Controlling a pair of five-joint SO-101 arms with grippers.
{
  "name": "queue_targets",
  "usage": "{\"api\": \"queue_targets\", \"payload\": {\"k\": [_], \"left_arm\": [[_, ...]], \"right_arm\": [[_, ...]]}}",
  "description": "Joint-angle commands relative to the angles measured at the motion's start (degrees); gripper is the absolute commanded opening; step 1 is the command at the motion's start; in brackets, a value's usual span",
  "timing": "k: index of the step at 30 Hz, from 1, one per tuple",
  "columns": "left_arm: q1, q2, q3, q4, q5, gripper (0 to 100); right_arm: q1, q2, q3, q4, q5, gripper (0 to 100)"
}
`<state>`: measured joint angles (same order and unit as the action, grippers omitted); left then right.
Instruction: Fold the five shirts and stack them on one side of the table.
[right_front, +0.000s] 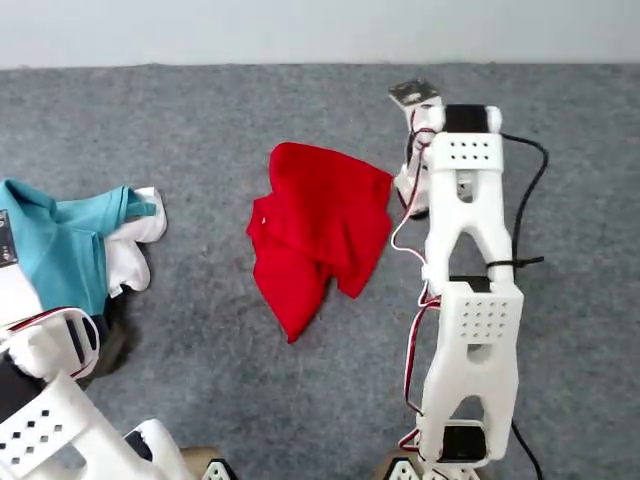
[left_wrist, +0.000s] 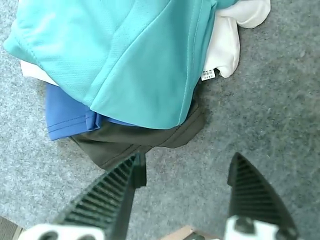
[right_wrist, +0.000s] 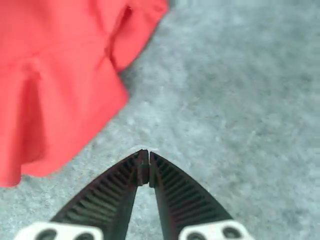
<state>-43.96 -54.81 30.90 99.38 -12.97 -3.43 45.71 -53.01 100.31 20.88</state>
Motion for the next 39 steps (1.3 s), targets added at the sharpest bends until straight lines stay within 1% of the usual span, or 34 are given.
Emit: {"api": "queue_targets", "payload": {"k": [1, 5, 7, 12, 16, 18, 21, 22, 24, 27, 31, 33, 39], "left_arm": [[0.4, -0.9, -1.4, 1.1, -0.2, 26], [0.4, -0.9, -1.2, 1.1, -0.2, 26], [0.4, -0.9, -1.2, 1.1, -0.3, 26], [0.4, -0.9, -1.2, 1.1, -0.3, 26], [0.4, -0.9, -1.1, 1.1, -0.3, 26], [0.4, -0.9, -1.1, 1.1, -0.3, 26], [0.4, -0.9, -1.1, 1.1, -0.3, 26], [0.4, -0.9, -1.1, 1.1, -0.3, 26], [0.4, -0.9, -1.1, 1.1, -0.3, 26], [0.4, -0.9, -1.1, 1.1, -0.3, 26], [0.4, -0.9, -1.1, 1.1, -0.3, 26], [0.4, -0.9, -1.1, 1.1, -0.3, 26], [1.1, -0.9, -1.2, 1.1, -0.4, 26]], "right_arm": [[-2.4, -3.1, 0.1, 2.3, 0.3, 8.5], [-5.8, -1.0, 0.1, 0.7, -4.9, 25.5], [-7.3, 0.2, 0.1, -1.1, -6.0, 29.3], [-10.2, 5.0, 0.1, -5.8, -5.9, 26.4], [-11.5, 8.4, 0.1, -7.3, -5.9, 23.4], [-11.7, 9.5, 0.1, -7.2, -5.8, 18.3], [-11.3, 9.9, 0.1, -5.7, -5.5, 3.9], [-10.9, 9.9, 0.1, -4.9, -4.3, 0.2], [-10.0, 9.8, 0.1, -2.3, -2.5, 2.0], [-8.0, 8.7, -1.8, 2.2, -1.9, 1.1], [-3.4, 4.1, -1.1, 2.9, -1.8, 0.8], [-1.3, 0.4, 1.3, 2.9, -0.3, 0.8], [5.6, -14.7, 15.6, 2.9, 2.9, 0.8]]}}
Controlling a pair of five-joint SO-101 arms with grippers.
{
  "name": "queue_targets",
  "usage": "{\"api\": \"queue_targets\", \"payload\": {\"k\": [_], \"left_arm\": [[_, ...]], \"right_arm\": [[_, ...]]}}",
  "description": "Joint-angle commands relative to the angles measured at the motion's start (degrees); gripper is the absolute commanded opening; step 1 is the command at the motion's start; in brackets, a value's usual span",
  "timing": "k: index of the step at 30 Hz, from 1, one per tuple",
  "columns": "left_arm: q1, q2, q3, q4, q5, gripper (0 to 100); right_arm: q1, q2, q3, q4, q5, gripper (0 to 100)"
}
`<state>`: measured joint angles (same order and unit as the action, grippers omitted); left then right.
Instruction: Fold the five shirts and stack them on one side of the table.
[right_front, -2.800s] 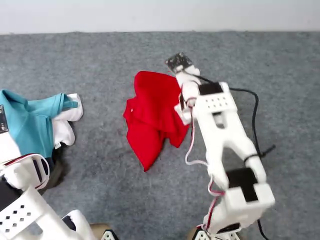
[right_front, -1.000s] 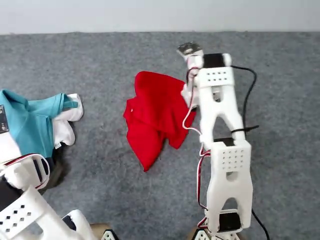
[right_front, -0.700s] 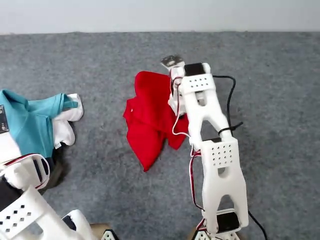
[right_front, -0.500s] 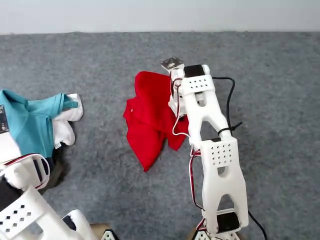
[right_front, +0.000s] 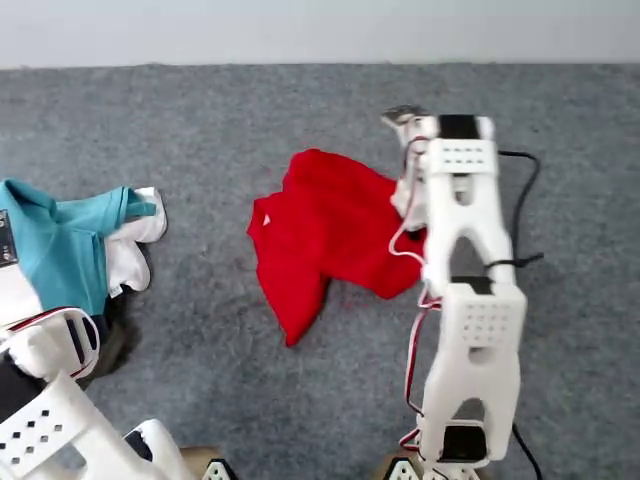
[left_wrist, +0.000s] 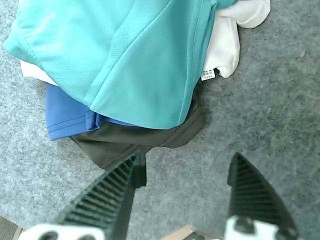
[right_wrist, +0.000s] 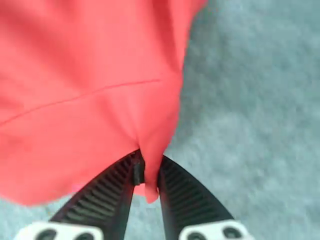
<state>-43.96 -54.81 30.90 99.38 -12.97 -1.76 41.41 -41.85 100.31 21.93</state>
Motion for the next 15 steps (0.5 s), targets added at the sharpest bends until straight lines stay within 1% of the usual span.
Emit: {"api": "queue_targets", "payload": {"k": [1, 4, 8, 13, 15], "left_arm": [[2.1, -0.9, -1.2, 1.1, -0.4, 26], [6.4, -0.9, -1.2, 1.1, -0.3, 26], [14.9, -0.9, -1.1, 1.1, -0.1, 26], [25.8, -0.8, -1.1, 1.1, -0.1, 26], [29.9, -0.4, -1.1, 1.0, -0.1, 24]], "right_arm": [[5.3, -13.2, 6.3, 2.8, 2.2, 0.8], [10.1, -20.8, 10.6, 2.6, 2.9, 0.8], [15.3, -28.5, 14.6, 2.6, 4.4, 0.8], [20.1, -36.2, 17.4, 2.6, 6.9, 0.8], [20.8, -39.1, 17.4, 2.6, 7.5, 0.8]]}}
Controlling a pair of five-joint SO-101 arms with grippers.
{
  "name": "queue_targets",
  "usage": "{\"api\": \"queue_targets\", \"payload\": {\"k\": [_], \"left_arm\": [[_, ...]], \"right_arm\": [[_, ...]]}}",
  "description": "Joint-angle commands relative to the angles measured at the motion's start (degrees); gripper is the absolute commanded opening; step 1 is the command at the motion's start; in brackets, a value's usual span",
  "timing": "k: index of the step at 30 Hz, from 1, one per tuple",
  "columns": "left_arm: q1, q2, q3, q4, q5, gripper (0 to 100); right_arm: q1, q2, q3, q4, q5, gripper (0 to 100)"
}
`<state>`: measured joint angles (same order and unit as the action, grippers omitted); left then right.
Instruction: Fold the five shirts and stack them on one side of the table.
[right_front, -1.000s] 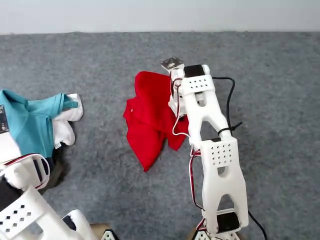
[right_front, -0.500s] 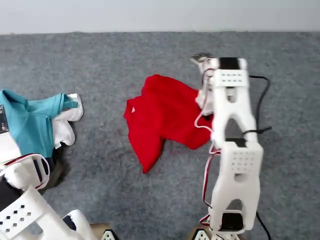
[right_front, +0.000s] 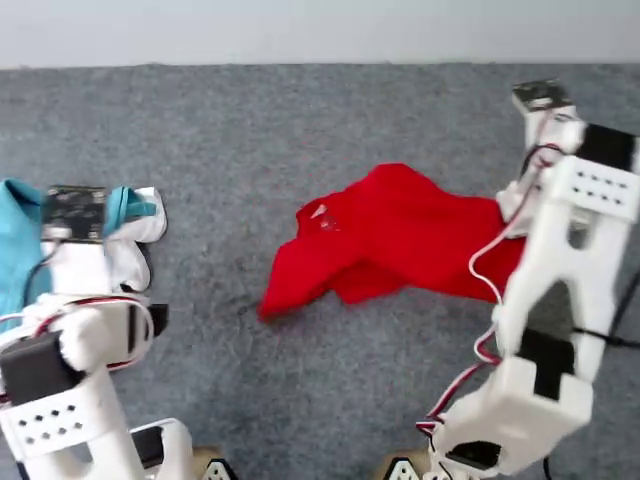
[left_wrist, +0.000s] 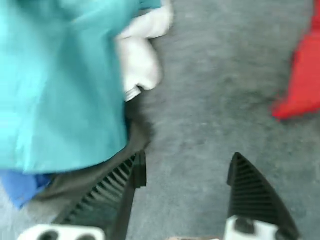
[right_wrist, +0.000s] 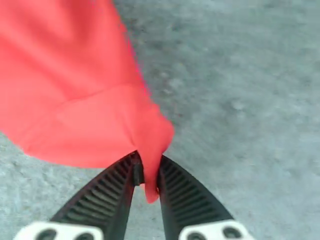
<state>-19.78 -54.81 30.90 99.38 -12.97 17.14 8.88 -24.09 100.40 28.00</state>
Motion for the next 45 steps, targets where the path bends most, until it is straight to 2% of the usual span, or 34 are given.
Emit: {"api": "queue_targets", "payload": {"k": [1, 6, 9, 14, 21, 29, 33, 38, 41, 45], "left_arm": [[7.6, -0.4, -1.0, 1.0, -0.1, 23], [12.5, -0.8, -1.3, -0.1, -0.1, 17], [12.4, -0.9, -1.5, -0.4, -0.1, 15], [7.6, -0.9, -2.2, -0.7, -0.1, 14], [-2.8, -0.9, -8.3, -0.7, -0.2, 14], [-9.3, -0.9, -8.9, -0.4, -0.4, 14], [-10.4, -1.3, -9.0, -0.3, -0.3, 14], [-10.1, -6.6, -8.7, -0.3, -0.2, 14], [-10.2, -10.2, -8.6, 0.5, -0.2, 14], [-10.3, -14.2, -8.5, 1.0, -0.3, 14]], "right_arm": [[1.7, -8.0, -0.4, 2.4, 1.8, 0.8], [-3.9, -16.8, -2.0, 2.2, 2.0, 0.8], [-9.9, -22.2, -4.6, 0.1, 1.7, 0.9], [-17.1, -28.6, -10.7, -8.7, -0.1, 0.9], [-17.5, -32.3, -13.6, -28.4, -0.1, 0.9], [-17.7, -31.8, -13.6, -44.4, 11.6, 0.9], [-19.7, -30.4, -13.5, -45.0, 15.2, 0.9], [-20.4, -26.8, -13.5, -39.9, 15.9, 0.9], [-20.1, -25.5, -13.9, -41.5, 12.3, 0.9], [-20.1, -25.2, -17.5, -49.7, 8.6, 0.9]]}}
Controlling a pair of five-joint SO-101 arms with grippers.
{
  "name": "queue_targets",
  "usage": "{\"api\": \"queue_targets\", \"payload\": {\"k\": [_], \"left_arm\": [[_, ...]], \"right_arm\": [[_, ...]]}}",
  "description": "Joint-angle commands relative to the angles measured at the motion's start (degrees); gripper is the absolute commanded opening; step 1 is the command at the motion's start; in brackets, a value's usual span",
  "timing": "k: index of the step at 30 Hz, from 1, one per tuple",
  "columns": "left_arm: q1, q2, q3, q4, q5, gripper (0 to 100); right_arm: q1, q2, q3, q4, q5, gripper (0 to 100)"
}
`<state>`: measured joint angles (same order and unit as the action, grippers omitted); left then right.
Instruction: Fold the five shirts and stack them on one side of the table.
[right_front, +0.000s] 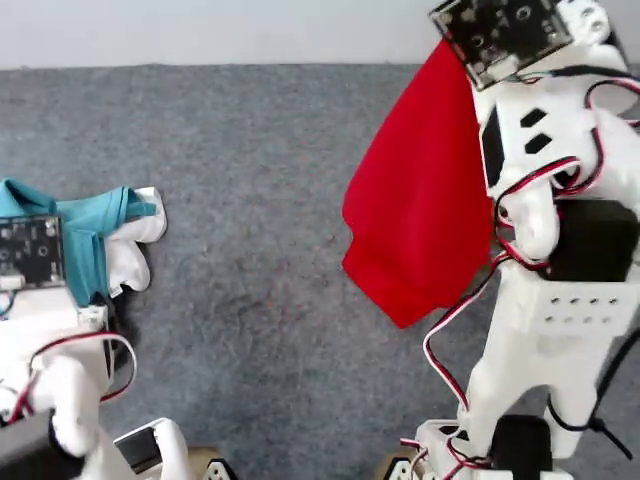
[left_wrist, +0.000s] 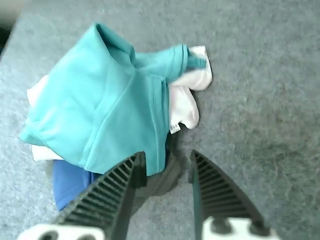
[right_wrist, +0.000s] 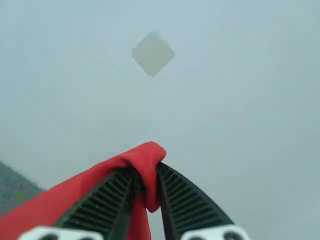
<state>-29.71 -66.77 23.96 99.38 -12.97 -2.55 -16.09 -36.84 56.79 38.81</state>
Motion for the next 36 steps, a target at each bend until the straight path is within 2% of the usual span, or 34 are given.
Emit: {"api": "queue_targets", "payload": {"k": [1, 5, 7, 10, 14, 23, 28, 31, 33, 36], "left_arm": [[-0.4, -3.3, -1.5, 1.0, -0.4, 14], [-0.4, -6.8, 0.0, 1.0, -0.4, 14], [-0.4, -8.6, 1.8, 1.0, -0.4, 14], [-0.4, -11.7, 3.8, 1.0, -0.4, 14], [-0.4, -15.5, 5.9, 1.0, -0.4, 14], [-0.4, -20.0, 7.5, 1.0, -0.3, 14], [-0.4, -19.8, 7.5, 1.0, -0.2, 14], [-0.4, -19.8, 8.2, 1.0, -0.2, 14], [-0.4, -20.0, 9.7, 1.0, -0.2, 14], [-0.4, -20.0, 11.6, 0.8, -0.2, 14]], "right_arm": [[-0.6, -0.1, -5.6, -8.8, -2.4, 0.9], [-0.7, 0.1, -6.1, -21.5, -2.0, 0.9], [-3.2, 1.5, -6.2, -25.5, 1.5, 0.9], [-8.2, 3.3, -6.2, -28.4, 10.3, 0.9], [-13.2, 4.8, -6.2, -26.9, 13.1, 0.9], [-22.2, 6.4, -6.3, -6.0, 13.0, 0.9], [-25.8, 3.0, -6.2, 14.9, 13.2, 0.9], [-25.4, 2.9, -6.1, 30.2, 13.2, 0.9], [-22.5, 4.2, -4.5, 37.3, 13.1, 0.9], [-15.6, 7.4, -0.6, 39.1, 12.9, 0.9]]}}
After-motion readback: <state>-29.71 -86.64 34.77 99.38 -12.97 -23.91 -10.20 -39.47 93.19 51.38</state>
